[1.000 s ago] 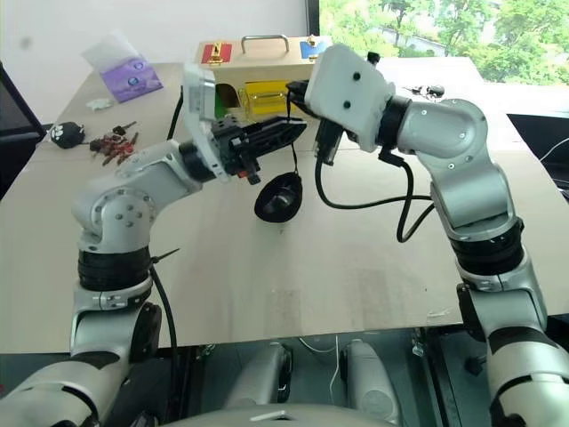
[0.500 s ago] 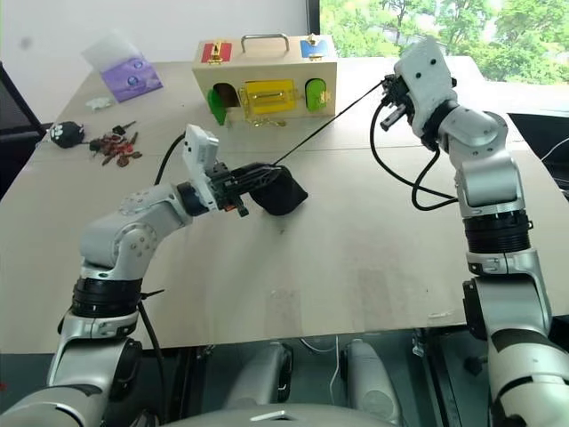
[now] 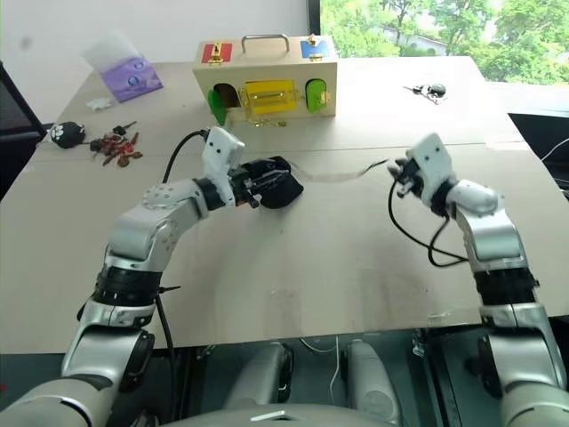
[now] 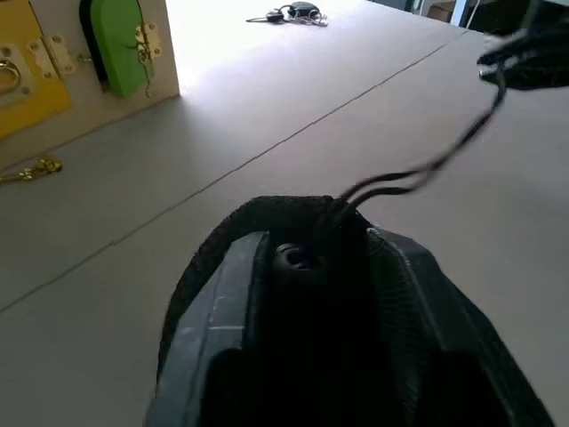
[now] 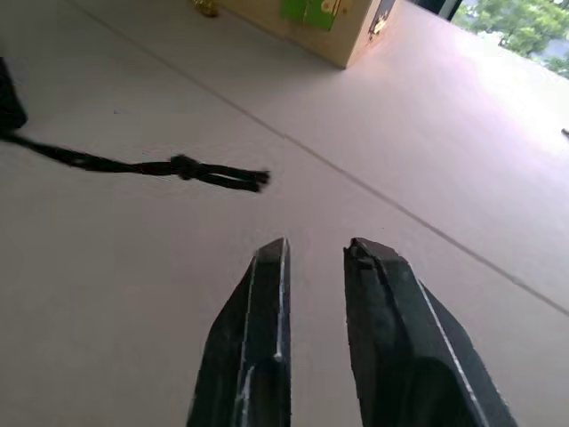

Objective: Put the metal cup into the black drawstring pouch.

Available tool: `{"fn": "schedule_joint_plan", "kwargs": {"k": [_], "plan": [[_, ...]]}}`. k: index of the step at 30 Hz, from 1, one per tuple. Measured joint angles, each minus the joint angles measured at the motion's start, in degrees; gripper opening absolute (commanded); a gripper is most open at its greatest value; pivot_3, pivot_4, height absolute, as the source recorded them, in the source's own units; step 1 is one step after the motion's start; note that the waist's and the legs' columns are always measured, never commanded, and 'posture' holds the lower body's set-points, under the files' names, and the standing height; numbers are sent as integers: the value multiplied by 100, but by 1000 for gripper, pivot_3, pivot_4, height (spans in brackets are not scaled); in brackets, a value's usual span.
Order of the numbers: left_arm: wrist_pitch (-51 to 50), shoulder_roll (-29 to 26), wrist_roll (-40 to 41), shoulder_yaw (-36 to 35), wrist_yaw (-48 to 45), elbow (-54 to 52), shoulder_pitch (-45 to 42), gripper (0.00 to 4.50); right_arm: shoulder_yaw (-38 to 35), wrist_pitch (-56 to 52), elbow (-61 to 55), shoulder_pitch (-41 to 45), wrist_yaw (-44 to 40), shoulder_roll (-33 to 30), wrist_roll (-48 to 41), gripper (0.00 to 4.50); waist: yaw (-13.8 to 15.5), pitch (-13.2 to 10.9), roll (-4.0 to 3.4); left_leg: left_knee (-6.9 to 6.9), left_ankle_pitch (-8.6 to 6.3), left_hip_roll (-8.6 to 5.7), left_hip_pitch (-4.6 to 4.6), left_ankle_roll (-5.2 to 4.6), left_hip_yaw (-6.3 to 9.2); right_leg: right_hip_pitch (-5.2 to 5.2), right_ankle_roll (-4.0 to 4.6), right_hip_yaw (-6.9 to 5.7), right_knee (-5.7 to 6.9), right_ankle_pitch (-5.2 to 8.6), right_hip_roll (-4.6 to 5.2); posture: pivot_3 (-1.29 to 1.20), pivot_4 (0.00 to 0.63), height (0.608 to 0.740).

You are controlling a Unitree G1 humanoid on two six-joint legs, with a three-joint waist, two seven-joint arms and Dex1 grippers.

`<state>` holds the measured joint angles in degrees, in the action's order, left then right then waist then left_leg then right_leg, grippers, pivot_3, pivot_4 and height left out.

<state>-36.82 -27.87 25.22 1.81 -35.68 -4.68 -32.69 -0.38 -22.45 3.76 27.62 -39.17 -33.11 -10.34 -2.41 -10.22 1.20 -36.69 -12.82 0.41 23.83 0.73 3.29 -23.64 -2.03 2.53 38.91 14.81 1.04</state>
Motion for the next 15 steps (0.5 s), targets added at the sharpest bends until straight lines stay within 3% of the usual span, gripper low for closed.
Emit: {"fn": "schedule_joint_plan", "kwargs": {"k": [2, 4, 5, 9, 15], "plan": [[-343, -5, 342, -268, 53, -484, 310, 4331, -96, -250, -481, -494, -118, -84, -222, 3215, -7, 0, 0, 0, 0, 3, -4, 0, 10, 0, 0, 3, 3, 0, -1, 0, 150, 740], [-710, -5, 708, -587, 153, -993, 634, 4500, -283, -485, -1013, -1005, -211, -183, -474, 4207, 10, 0, 0, -6, 0, 6, -2, -1, 15, 3, -1, 0, 5, 1, -1, 0, 150, 740], [-814, -34, 832, -726, 177, -1179, 785, 4500, -355, -543, -1214, -1216, -249, -241, -571, 4404, 12, 0, 0, -8, 0, 6, -6, -1, 15, 11, -2, -2, 4, 1, -1, 0, 150, 740], [-1181, -192, 1154, -1155, 350, -1767, 1428, 4500, -697, -692, -1855, -1890, -252, -294, -815, 4404, 12, 0, 0, -19, 0, 4, -13, -1, 11, 20, -3, 0, 4, 1, -3, 0, 150, 740], [-823, 112, 1378, -1718, 639, -2446, 2881, 4500, -973, -989, -2926, -2397, -11, 110, -1572, 4404, 35, 1, -1, -35, 0, 12, -9, 0, 9, 25, -2, -11, 5, 1, -10, 0, 150, 740]]}}
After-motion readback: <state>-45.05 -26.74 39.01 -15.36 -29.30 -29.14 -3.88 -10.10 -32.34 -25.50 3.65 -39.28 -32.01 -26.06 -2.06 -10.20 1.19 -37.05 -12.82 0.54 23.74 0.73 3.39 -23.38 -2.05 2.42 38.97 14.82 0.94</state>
